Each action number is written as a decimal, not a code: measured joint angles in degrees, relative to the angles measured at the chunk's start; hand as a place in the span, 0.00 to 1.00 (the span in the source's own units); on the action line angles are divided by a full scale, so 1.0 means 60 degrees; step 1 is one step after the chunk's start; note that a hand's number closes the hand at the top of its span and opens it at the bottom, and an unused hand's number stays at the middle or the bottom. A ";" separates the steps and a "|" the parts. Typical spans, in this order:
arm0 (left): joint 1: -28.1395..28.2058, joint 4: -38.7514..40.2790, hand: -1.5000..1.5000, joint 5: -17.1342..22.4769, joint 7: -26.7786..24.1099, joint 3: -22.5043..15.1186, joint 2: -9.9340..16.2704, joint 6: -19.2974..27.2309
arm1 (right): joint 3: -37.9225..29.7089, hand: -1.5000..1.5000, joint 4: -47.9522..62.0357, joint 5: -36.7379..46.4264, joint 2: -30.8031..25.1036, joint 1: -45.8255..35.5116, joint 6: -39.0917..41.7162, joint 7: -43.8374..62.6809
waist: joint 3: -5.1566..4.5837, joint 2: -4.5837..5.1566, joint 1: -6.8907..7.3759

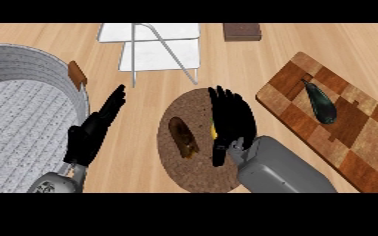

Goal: Pick the lemon from the placemat and place it in the tiered shelf

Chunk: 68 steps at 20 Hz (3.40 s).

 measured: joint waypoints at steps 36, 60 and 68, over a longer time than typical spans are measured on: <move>0.0188 -0.0101 0.50 -0.0428 0.0054 0.0575 -0.0248 -0.0542 | -0.0305 1.00 0.3118 0.2395 0.1022 0.0349 0.0032 -0.1179 | 0.0004 0.0013 0.0000; 0.0375 -0.0017 0.50 -0.0812 0.0173 0.0760 -0.0682 -0.0592 | -0.0514 1.00 0.1223 0.3623 0.2030 0.0556 -0.1564 0.0316 | 0.0002 -0.0034 -0.0104; 0.0513 -0.0090 0.50 -0.0831 0.0323 0.0843 -0.0705 -0.0609 | -0.0942 1.00 -0.0885 0.5102 0.2010 -0.0391 -0.1280 0.0907 | -0.0029 -0.0093 -0.0217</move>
